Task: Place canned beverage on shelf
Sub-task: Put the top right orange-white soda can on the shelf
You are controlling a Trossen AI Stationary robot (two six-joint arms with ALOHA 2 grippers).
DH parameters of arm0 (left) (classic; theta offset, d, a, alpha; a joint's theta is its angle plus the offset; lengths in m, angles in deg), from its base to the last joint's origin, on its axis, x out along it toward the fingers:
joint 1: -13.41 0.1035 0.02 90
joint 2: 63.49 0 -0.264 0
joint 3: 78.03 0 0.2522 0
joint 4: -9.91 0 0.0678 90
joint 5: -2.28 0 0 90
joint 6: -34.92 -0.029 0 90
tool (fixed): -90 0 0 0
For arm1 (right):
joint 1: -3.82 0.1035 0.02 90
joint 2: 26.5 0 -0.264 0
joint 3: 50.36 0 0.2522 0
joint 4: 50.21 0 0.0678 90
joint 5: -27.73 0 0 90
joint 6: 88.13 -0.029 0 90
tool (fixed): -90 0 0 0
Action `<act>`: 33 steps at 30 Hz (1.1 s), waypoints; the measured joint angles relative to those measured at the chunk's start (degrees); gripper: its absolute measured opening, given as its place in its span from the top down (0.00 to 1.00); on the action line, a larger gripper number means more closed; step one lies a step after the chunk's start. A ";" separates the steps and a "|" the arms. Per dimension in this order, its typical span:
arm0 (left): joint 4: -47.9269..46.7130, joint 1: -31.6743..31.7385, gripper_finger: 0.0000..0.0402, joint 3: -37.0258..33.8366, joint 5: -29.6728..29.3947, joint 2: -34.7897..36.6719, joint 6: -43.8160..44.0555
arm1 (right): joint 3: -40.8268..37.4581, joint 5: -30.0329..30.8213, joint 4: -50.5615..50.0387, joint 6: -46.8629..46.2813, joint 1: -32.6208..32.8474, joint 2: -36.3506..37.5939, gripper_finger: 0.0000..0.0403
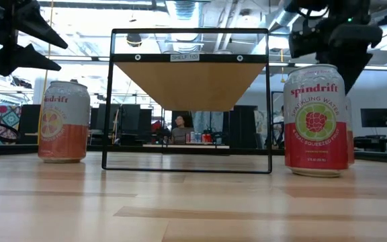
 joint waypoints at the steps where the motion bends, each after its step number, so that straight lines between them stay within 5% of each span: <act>1: 0.00 0.00 0.33 0.00 0.00 0.00 0.04 | -0.62 0.00 0.56 -0.02 -0.19 0.02 0.20; 15: -0.42 0.00 0.33 0.00 -0.04 0.00 0.09 | 0.13 -3.11 0.35 3.84 -4.19 -0.19 0.42; 33: -0.35 0.00 0.33 0.00 0.09 0.00 1.44 | 30.52 3.45 -14.02 21.48 -17.13 -1.97 0.42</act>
